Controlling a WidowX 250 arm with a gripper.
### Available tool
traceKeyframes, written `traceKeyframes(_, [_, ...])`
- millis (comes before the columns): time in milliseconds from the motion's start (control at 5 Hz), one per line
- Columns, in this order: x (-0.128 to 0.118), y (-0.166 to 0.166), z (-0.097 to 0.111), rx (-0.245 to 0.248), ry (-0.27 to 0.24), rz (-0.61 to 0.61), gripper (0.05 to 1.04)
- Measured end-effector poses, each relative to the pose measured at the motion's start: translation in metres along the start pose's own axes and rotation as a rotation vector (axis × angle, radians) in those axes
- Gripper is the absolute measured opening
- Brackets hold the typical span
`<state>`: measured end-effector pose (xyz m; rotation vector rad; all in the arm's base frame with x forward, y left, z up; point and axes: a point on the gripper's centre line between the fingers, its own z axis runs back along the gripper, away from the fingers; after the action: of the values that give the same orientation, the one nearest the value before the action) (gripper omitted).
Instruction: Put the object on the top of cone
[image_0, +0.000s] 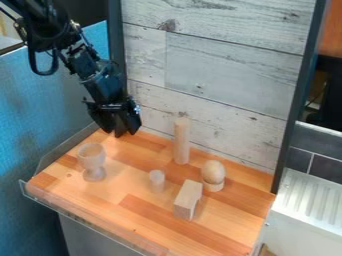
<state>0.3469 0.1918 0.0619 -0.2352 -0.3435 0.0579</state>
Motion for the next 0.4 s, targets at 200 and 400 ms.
traceKeyframes(200, [-0.009, 0.003, -0.014, -0.017, 0.038, 0.021, 1.0])
traceKeyframes(400, [-0.025, 0.008, -0.018, 0.023, 0.116, 0.031, 1.0])
